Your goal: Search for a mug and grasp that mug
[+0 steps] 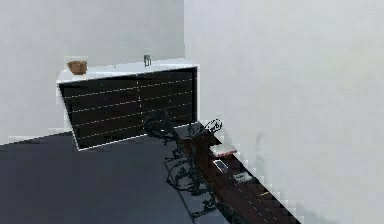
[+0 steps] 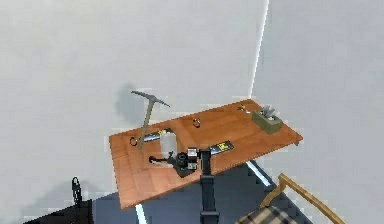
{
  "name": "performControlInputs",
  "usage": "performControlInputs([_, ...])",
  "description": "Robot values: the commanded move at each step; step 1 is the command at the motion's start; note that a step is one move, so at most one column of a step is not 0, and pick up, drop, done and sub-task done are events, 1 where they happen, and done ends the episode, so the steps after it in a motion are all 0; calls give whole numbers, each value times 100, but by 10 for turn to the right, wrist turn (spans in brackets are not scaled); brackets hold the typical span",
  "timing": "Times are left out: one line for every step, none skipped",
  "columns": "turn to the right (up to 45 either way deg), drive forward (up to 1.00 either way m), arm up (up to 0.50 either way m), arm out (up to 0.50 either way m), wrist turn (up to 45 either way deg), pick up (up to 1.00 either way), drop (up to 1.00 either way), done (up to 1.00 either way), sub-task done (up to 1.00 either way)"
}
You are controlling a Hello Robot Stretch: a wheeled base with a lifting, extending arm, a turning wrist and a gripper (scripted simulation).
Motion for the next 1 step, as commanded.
performControlInputs([0,0,0,0,0,0,0,100,0])
